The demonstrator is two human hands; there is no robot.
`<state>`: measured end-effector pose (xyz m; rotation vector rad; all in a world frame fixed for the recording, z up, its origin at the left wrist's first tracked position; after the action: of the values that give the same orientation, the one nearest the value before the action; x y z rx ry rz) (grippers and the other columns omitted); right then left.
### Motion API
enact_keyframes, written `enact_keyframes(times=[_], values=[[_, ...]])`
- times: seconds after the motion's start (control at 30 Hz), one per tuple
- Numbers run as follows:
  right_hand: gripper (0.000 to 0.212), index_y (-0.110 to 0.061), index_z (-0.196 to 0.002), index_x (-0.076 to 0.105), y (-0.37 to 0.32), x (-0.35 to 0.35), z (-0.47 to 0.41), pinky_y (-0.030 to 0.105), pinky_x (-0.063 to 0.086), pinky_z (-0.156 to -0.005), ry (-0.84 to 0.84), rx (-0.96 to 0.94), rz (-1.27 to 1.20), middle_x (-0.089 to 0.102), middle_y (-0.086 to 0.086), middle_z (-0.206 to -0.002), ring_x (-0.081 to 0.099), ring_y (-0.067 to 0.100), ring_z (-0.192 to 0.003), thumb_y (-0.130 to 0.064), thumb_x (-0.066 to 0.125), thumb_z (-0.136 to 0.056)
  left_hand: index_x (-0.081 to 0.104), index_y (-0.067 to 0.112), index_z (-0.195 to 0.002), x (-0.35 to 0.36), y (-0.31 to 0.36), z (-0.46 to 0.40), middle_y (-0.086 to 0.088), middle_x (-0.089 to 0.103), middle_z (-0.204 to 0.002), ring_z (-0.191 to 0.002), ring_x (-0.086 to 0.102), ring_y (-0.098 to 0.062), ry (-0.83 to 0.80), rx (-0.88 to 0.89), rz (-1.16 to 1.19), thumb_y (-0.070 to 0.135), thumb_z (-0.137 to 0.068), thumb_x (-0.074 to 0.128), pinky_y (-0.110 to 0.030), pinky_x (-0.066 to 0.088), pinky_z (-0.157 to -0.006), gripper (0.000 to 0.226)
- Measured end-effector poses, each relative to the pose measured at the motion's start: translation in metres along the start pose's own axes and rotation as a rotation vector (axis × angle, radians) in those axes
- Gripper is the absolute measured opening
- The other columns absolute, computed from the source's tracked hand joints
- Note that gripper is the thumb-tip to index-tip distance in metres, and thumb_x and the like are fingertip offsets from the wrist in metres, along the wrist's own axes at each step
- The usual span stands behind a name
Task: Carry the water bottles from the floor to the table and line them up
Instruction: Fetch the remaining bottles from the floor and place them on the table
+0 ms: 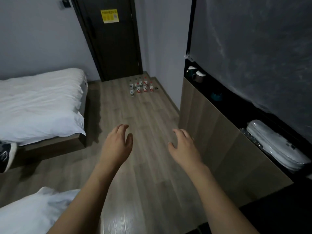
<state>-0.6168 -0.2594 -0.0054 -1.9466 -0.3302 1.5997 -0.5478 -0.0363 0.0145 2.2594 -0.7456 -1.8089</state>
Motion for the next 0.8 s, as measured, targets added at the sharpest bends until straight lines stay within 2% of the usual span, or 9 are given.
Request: enact_keyframes(times=[0.17,0.5,0.8], values=[[0.051,-0.017,-0.139,0.046,-0.013,0.012,-0.051,0.037,0.038,-0.105,-0.018,-0.006,-0.007,0.046,0.003,-0.142,0.043,0.024,-0.128,-0.028,0.057,-0.09,0.056,0.006,-0.132,-0.001,-0.013,-0.056,-0.01,0.058,-0.133,-0.118,0.057,-0.03,0.035,0.033,0.002,0.023,-0.096,0.056,-0.039,0.045,-0.096,0.039],[0.052,-0.016,-0.138,0.048,-0.075,0.059,-0.175,0.031,0.034,-0.104,0.026,0.017,0.056,0.048,0.004,-0.14,0.045,0.025,-0.126,-0.025,0.059,-0.088,0.053,0.011,-0.136,0.011,-0.081,-0.191,-0.006,0.056,-0.135,-0.122,0.054,-0.023,-0.003,0.082,0.031,0.03,-0.097,0.054,-0.035,0.043,-0.101,0.044],[0.052,-0.015,-0.139,0.046,-0.12,0.092,-0.277,0.033,0.032,-0.107,-0.002,0.002,0.092,0.047,0.005,-0.143,0.043,0.026,-0.129,-0.027,0.057,-0.09,0.053,0.01,-0.137,0.011,-0.125,-0.295,-0.006,0.054,-0.137,-0.123,0.053,-0.023,0.003,0.111,0.035,0.027,-0.097,0.053,-0.036,0.043,-0.103,0.042]])
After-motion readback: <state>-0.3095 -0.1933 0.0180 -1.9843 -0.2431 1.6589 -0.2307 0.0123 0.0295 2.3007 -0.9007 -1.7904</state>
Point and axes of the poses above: each hand's wrist, its own z-axis away from the middle knuckle, its own x-axis out of the palm, y = z × x, the point moved 8 cm from there along -z, towards the middle knuckle
